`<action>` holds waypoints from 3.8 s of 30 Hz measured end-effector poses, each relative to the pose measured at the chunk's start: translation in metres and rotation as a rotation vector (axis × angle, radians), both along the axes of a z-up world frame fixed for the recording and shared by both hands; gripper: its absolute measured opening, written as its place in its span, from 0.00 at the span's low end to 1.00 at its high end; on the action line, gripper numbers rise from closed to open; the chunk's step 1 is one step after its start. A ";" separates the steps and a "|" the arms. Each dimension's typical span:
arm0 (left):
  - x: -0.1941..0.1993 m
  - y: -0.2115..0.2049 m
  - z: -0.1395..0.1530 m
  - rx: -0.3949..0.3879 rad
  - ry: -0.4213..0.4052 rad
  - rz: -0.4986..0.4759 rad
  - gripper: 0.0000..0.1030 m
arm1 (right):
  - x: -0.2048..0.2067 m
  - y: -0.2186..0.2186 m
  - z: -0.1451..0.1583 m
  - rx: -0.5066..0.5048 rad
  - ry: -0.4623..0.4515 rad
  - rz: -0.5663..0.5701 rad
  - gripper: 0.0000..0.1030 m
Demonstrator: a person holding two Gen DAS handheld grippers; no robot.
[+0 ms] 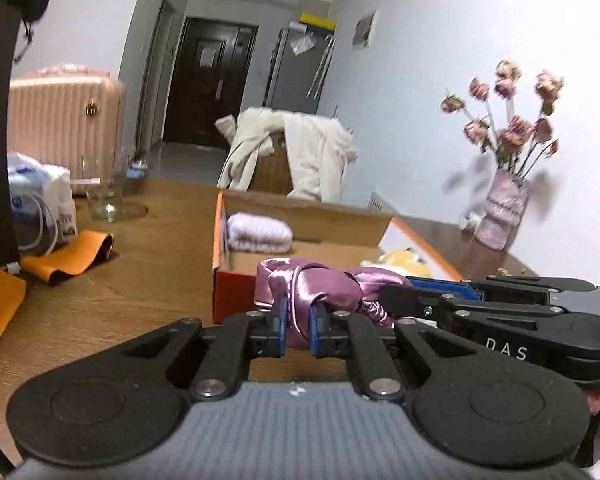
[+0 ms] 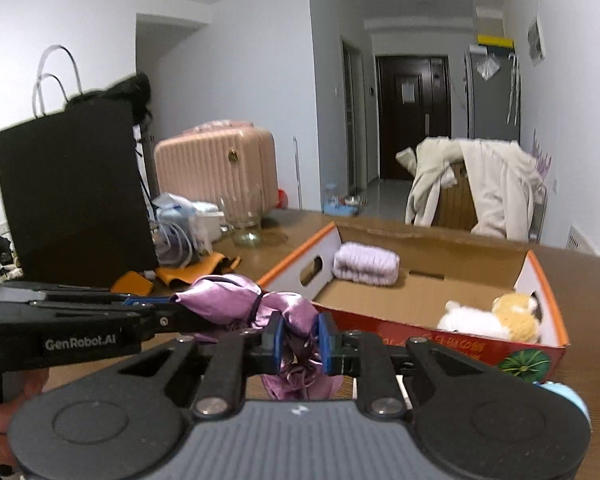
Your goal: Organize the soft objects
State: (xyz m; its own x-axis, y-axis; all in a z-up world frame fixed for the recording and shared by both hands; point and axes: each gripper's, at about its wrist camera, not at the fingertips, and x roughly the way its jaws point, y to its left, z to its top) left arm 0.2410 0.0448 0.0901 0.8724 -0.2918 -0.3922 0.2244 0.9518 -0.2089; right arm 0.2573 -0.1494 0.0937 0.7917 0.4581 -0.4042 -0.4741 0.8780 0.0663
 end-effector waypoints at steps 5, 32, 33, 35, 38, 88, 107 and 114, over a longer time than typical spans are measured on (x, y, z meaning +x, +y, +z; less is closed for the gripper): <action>-0.027 -0.014 0.019 0.001 -0.051 -0.024 0.11 | -0.034 -0.016 0.017 0.008 -0.055 -0.009 0.17; 0.223 -0.045 0.014 0.055 0.145 -0.052 0.11 | 0.218 -0.044 0.022 -0.080 0.139 0.030 0.17; 0.229 -0.043 0.006 0.074 0.156 -0.043 0.11 | 0.232 -0.039 0.016 -0.090 0.159 0.043 0.17; 0.238 -0.039 -0.010 0.115 0.180 -0.016 0.11 | 0.258 -0.025 0.000 -0.104 0.213 0.076 0.17; 0.247 -0.028 -0.028 0.160 0.213 0.022 0.12 | 0.280 0.000 -0.025 -0.166 0.275 0.120 0.18; -0.092 -0.050 -0.027 0.065 0.080 0.022 0.79 | -0.103 -0.115 -0.043 0.164 0.101 -0.122 0.60; -0.003 -0.039 -0.068 -0.014 0.161 0.082 0.60 | -0.037 -0.104 -0.060 0.174 0.174 -0.161 0.60; 0.004 0.014 -0.067 -0.102 0.173 0.107 0.60 | -0.002 -0.061 -0.062 0.232 0.209 -0.046 0.60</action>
